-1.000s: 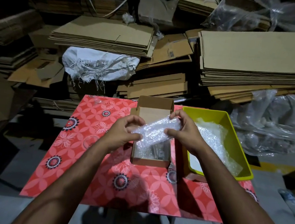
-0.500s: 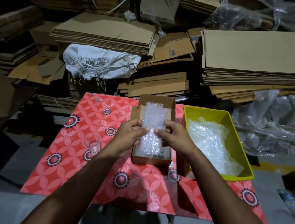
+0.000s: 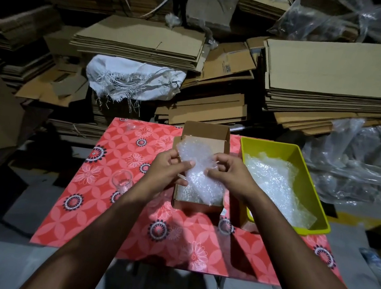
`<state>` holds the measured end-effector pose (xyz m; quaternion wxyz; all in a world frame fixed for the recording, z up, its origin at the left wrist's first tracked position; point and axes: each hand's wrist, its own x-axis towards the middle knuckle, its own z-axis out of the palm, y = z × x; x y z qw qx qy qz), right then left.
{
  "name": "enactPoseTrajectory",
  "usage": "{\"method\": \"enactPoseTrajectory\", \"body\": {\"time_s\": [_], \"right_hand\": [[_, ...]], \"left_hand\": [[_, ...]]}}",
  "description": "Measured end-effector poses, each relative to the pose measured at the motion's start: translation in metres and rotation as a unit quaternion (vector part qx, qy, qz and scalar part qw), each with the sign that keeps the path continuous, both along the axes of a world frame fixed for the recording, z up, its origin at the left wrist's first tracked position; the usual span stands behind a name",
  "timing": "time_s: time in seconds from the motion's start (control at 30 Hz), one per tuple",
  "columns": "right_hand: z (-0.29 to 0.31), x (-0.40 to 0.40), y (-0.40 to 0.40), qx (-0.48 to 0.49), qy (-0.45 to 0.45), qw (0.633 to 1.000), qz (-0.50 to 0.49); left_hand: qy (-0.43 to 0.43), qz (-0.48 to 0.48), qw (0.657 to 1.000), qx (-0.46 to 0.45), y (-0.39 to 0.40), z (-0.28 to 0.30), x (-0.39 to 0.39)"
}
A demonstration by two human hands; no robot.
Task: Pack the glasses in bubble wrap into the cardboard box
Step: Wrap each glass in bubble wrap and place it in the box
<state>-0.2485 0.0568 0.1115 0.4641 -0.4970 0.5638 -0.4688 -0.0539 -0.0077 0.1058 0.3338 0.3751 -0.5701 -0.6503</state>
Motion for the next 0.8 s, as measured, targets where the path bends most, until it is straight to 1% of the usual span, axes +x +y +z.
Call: {"method": "enactPoseTrajectory", "body": {"time_s": [0.07, 0.1, 0.17, 0.27, 0.3, 0.33, 0.43, 0.47, 0.57, 0.63, 0.67, 0.77, 0.8], "right_hand": [[0.001, 0.000, 0.001, 0.025, 0.014, 1.000, 0.000], [0.002, 0.000, 0.003, 0.047, 0.032, 0.998, 0.005], [0.001, 0.002, 0.006, 0.094, 0.020, 0.995, 0.017], [0.001, 0.004, 0.008, 0.104, -0.124, 0.987, -0.024], [0.002, 0.002, 0.008, 0.096, -0.151, 0.983, -0.039], [0.004, 0.001, 0.008, 0.089, -0.156, 0.983, -0.046], [0.006, -0.003, 0.006, 0.082, -0.112, 0.989, -0.050], [0.007, -0.004, 0.005, 0.084, -0.111, 0.989, -0.053], [0.009, -0.006, 0.004, 0.106, -0.151, 0.981, -0.055], [0.010, -0.006, 0.005, 0.107, -0.167, 0.979, -0.055], [0.011, -0.006, 0.005, 0.097, -0.167, 0.979, -0.063], [0.010, -0.009, 0.003, 0.063, -0.177, 0.978, -0.092], [0.010, -0.010, 0.002, 0.058, -0.189, 0.976, -0.090]], "left_hand": [[-0.010, 0.056, 0.998, 0.004, -0.002, 0.000, 0.000], [-0.002, 0.082, 0.997, 0.014, -0.002, -0.001, 0.000], [0.034, 0.102, 0.993, 0.039, -0.001, 0.002, -0.001], [0.075, 0.078, 0.992, 0.069, -0.001, 0.002, 0.001], [0.075, 0.067, 0.992, 0.070, -0.002, 0.001, 0.003], [0.073, 0.058, 0.993, 0.071, -0.002, 0.000, 0.006], [0.046, 0.042, 0.996, 0.061, -0.003, 0.002, 0.009], [0.035, 0.043, 0.997, 0.054, -0.003, 0.002, 0.008], [0.001, 0.069, 0.996, 0.051, -0.004, 0.002, 0.006], [-0.013, 0.062, 0.996, 0.057, -0.008, 0.000, 0.008], [-0.010, 0.053, 0.997, 0.063, -0.009, 0.000, 0.009], [0.038, 0.035, 0.994, 0.100, -0.013, 0.001, 0.012], [0.047, 0.028, 0.994, 0.098, -0.015, 0.000, 0.013]]}}
